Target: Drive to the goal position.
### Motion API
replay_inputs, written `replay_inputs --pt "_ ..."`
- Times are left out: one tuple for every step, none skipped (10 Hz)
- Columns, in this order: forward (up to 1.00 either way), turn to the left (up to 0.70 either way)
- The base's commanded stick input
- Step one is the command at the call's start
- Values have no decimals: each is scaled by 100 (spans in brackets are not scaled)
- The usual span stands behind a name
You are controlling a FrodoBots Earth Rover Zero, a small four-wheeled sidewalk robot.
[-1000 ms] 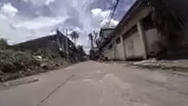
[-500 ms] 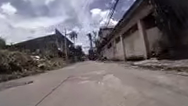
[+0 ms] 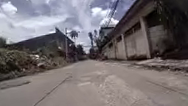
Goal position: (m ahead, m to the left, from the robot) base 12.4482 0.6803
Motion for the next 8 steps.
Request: replay_inputs --pt "50 0" --pt "50 0" --pt "50 0" --pt "50 0" --pt "50 0" --pt "50 0" --pt "50 0" --pt "50 0"
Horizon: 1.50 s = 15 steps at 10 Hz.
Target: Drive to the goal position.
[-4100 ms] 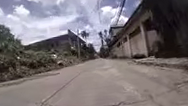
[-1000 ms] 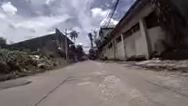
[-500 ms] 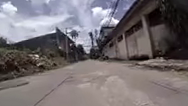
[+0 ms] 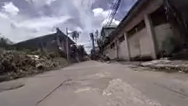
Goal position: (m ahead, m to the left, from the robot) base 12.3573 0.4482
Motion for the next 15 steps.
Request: replay_inputs --pt "50 0" --pt "50 0" --pt "50 -41" --pt "50 -50" --pt "50 -50" --pt "50 -50" --pt "50 -47" --pt "50 -13" --pt "50 0" --pt "50 0" --pt "50 0" --pt "50 0" --pt "50 0" --pt "50 0" --pt "50 0"
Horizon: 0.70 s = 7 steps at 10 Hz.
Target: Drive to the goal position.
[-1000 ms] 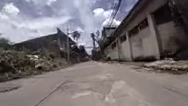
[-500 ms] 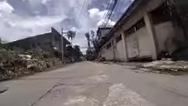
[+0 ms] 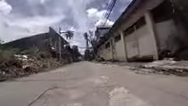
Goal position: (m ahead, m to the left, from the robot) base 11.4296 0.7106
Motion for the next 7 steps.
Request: replay_inputs --pt "50 0" --pt "50 0" --pt "50 0" --pt "50 0" --pt "50 0" --pt "50 0" --pt "50 0"
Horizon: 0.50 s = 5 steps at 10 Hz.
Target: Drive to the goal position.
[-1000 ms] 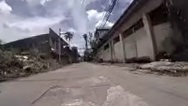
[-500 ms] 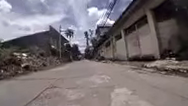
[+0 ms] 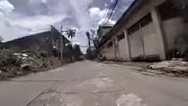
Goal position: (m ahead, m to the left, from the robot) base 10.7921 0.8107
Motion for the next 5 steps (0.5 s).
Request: replay_inputs --pt "50 0" --pt "50 0" --pt "50 0" --pt "50 0" --pt "50 0"
